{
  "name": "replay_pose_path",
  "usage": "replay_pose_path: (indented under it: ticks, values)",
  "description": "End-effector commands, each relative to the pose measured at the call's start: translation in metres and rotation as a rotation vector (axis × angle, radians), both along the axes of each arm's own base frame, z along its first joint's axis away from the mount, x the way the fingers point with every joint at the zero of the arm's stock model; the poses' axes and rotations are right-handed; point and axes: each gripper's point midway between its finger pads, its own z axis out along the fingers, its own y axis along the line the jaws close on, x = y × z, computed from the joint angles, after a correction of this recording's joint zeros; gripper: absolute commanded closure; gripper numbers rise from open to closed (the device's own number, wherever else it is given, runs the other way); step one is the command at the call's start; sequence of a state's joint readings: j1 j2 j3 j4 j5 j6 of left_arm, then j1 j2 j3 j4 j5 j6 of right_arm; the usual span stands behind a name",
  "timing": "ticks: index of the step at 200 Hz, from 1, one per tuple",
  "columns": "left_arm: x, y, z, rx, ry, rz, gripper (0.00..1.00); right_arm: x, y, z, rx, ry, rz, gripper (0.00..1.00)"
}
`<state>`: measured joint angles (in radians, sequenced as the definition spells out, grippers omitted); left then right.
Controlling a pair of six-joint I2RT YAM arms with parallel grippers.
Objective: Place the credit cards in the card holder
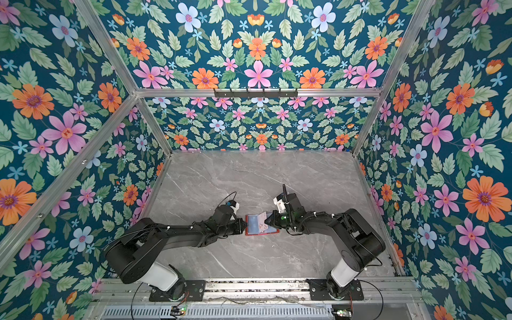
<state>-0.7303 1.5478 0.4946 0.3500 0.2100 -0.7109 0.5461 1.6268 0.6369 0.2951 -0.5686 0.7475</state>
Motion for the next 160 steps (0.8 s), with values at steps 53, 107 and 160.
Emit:
replay_pose_path:
  ticks: [53, 107, 160]
  values:
    - [-0.013, 0.011, -0.015, 0.06, 0.068, -0.003, 0.9, 0.002, -0.001, -0.008, -0.022, 0.004, -0.005, 1.0]
    - [-0.012, 0.01, -0.016, 0.058, 0.071, -0.003, 1.0, -0.008, -0.005, -0.028, -0.076, 0.055, 0.002, 0.85]
    - [-0.012, 0.01, -0.015, 0.059, 0.068, -0.004, 1.0, -0.009, -0.01, -0.019, -0.188, 0.015, 0.009, 0.63]
